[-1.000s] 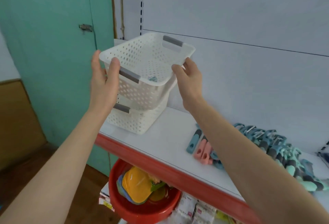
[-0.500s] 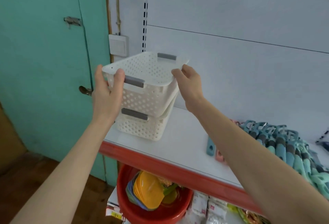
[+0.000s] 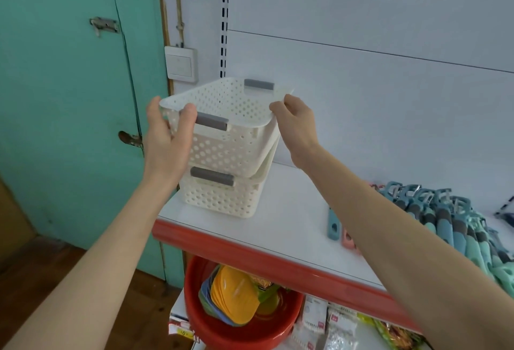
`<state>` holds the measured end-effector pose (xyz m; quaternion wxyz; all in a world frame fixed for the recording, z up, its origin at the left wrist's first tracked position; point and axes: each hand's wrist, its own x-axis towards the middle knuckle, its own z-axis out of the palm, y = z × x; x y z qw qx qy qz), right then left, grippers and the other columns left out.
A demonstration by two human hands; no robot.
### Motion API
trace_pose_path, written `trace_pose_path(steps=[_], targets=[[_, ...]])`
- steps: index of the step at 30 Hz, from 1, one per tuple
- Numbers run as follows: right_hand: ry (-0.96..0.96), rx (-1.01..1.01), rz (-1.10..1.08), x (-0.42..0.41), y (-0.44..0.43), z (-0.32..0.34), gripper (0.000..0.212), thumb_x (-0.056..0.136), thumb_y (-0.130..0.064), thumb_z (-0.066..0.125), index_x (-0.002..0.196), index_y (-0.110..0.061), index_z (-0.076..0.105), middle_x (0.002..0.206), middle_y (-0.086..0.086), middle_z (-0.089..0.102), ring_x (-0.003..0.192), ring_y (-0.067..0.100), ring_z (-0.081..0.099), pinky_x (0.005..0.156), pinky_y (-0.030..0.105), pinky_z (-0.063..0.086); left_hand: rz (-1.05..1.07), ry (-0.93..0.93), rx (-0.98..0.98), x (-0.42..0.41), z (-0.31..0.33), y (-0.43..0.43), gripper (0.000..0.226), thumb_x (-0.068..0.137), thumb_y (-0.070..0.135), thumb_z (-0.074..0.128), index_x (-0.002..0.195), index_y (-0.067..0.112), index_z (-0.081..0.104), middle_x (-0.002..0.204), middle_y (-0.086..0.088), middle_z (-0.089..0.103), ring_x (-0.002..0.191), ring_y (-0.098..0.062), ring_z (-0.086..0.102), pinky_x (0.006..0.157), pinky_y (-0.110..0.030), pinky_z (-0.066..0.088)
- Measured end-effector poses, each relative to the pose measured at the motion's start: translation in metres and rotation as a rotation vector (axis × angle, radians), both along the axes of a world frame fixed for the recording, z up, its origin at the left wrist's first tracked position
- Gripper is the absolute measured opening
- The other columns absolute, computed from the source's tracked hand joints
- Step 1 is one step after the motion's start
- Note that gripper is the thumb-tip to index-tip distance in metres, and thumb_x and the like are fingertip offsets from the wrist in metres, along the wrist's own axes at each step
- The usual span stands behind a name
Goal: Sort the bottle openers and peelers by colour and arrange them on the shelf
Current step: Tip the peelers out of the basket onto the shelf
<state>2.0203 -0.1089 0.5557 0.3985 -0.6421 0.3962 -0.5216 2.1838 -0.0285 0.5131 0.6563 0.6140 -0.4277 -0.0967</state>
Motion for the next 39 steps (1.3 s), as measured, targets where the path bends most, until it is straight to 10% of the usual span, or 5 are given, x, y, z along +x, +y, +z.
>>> trace_pose_path(steps=[12,23,28,35,39], targets=[[0.101,-0.038,-0.034,0.0,-0.002,-0.003,0.035,0.086,-0.012,0.045,0.062,-0.019,0.022,0.054,-0.008,0.019,0.038,0.006,0.017,0.036,0.014,0.016,-0.007,-0.05,-0.021,0.003,0.003,-0.001,0.061,0.09,0.047,0.044,0.139,0.016,0.026,0.112,0.001,0.057,0.103,-0.018,0.057,0.087,-0.038,0.047],[0.147,-0.011,0.006,0.002,-0.006,-0.016,0.03,0.085,-0.009,0.042,0.065,-0.019,0.022,0.06,-0.005,0.019,0.05,0.009,0.017,0.039,0.016,0.015,0.015,-0.091,0.098,-0.006,-0.018,0.005,0.084,0.08,0.066,0.036,0.142,0.012,0.019,0.139,-0.018,0.042,0.127,-0.032,0.041,0.105,-0.052,0.035],[0.346,0.009,0.007,0.0,-0.005,-0.033,0.025,0.09,-0.012,0.04,0.067,-0.016,0.03,0.062,-0.003,0.026,0.056,0.013,0.025,0.048,0.023,0.022,0.104,-0.319,0.2,-0.012,-0.029,0.009,0.058,0.096,0.037,0.036,0.141,0.002,0.026,0.15,-0.016,0.022,0.134,-0.015,0.023,0.104,-0.027,0.021],[0.67,-0.049,0.037,-0.008,-0.003,-0.04,0.024,0.096,-0.025,0.04,0.079,-0.009,0.042,0.085,0.002,0.043,0.085,0.023,0.042,0.062,0.028,0.034,0.127,-0.487,0.327,-0.005,-0.037,0.011,0.054,0.096,0.036,0.033,0.132,-0.003,0.04,0.152,-0.017,0.021,0.142,-0.025,0.015,0.113,-0.037,0.015],[0.716,-0.038,0.029,-0.018,-0.002,-0.035,0.048,0.098,-0.033,0.039,0.132,0.001,0.042,0.139,0.011,0.043,0.127,0.027,0.04,0.098,0.032,0.034,0.186,-0.647,0.293,-0.008,-0.034,0.011,0.049,0.098,0.033,0.035,0.12,-0.007,0.052,0.142,-0.023,0.036,0.137,-0.033,0.024,0.113,-0.043,0.019]])
